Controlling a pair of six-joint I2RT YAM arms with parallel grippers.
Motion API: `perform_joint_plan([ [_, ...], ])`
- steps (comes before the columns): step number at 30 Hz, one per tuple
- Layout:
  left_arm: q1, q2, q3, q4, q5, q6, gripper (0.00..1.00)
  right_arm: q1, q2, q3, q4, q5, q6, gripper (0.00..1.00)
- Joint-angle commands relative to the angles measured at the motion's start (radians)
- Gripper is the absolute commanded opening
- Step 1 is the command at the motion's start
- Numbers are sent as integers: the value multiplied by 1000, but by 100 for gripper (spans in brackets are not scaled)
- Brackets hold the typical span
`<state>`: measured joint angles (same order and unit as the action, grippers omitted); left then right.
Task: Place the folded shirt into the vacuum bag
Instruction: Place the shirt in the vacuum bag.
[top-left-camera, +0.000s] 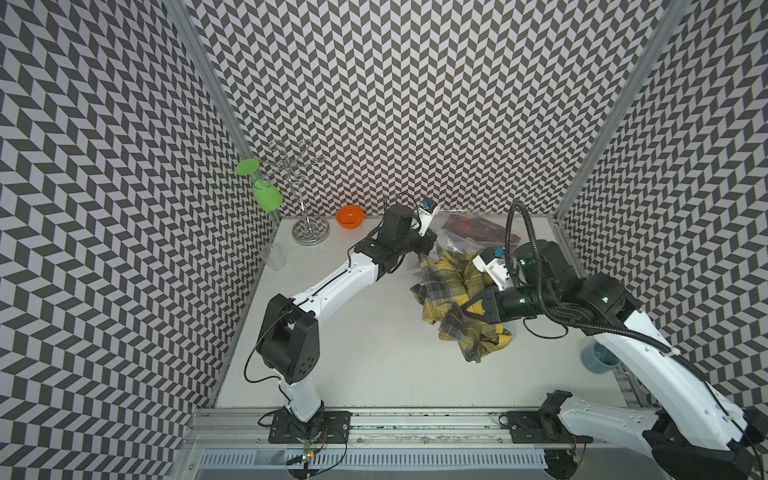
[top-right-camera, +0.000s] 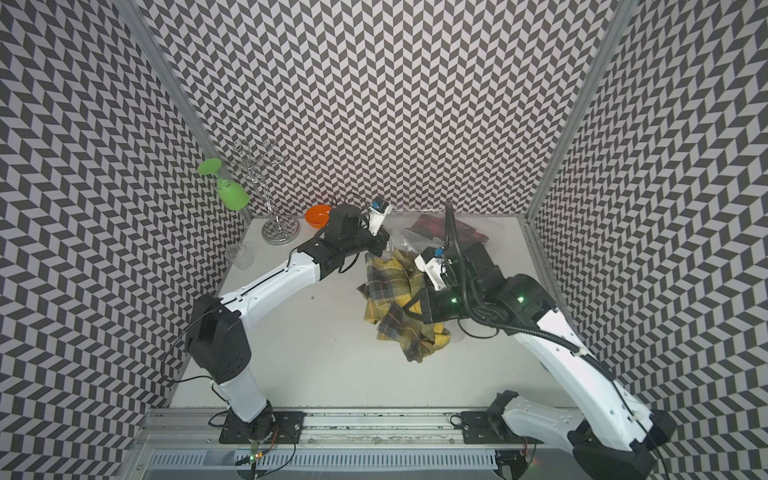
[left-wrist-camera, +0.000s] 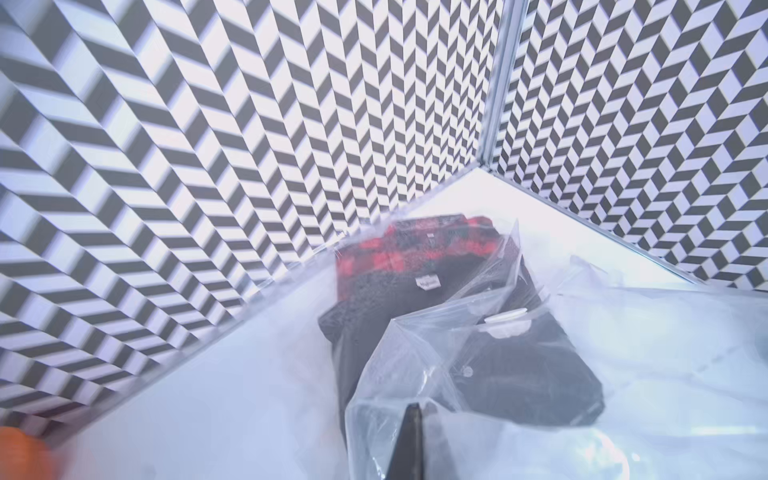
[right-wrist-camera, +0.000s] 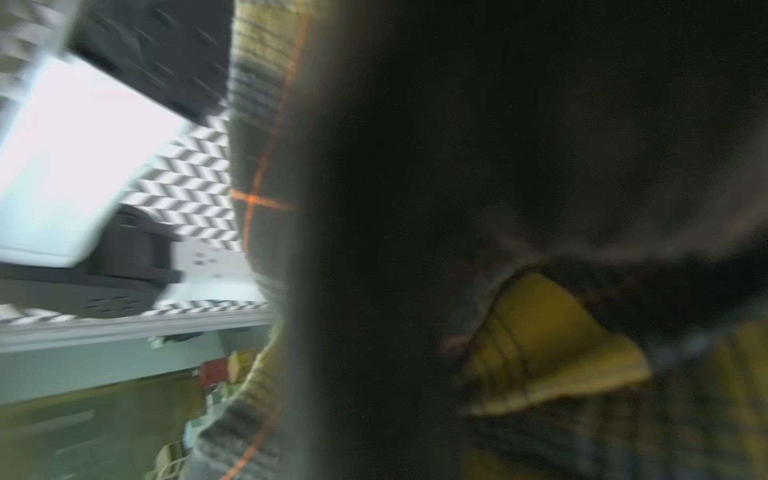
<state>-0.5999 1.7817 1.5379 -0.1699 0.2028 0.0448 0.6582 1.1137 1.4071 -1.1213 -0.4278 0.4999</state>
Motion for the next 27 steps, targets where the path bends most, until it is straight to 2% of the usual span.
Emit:
perform_joint_plan([
  [1, 0, -27, 10, -35, 78, -43, 0, -4, -52, -55, 73, 120, 28, 0],
  [4, 5, -72, -53, -1, 75, -34, 0, -9, -58, -105, 87, 98, 49, 0],
  [8, 25, -79, -67, -2, 75, -24, 0, 3, -63, -59, 91, -23, 48, 0],
  [11, 36, -65, -57, 8, 85, -26, 0, 107, -54, -47, 107, -47, 75, 0],
  [13, 38, -50, -47, 9, 86, -29, 0, 187, -38, -33, 119, -15, 95, 0],
  [16, 38, -36, -42, 9, 88, -33, 0, 230, 1, -2, 115, 1, 90, 0],
  [23, 46, -55, -46, -5, 78, -22, 0, 210, 1, -5, 137, 51, 86, 0],
  [27, 46, -105, -80, 8, 84, -20, 0, 7, -30, -59, 87, 17, 45, 0],
])
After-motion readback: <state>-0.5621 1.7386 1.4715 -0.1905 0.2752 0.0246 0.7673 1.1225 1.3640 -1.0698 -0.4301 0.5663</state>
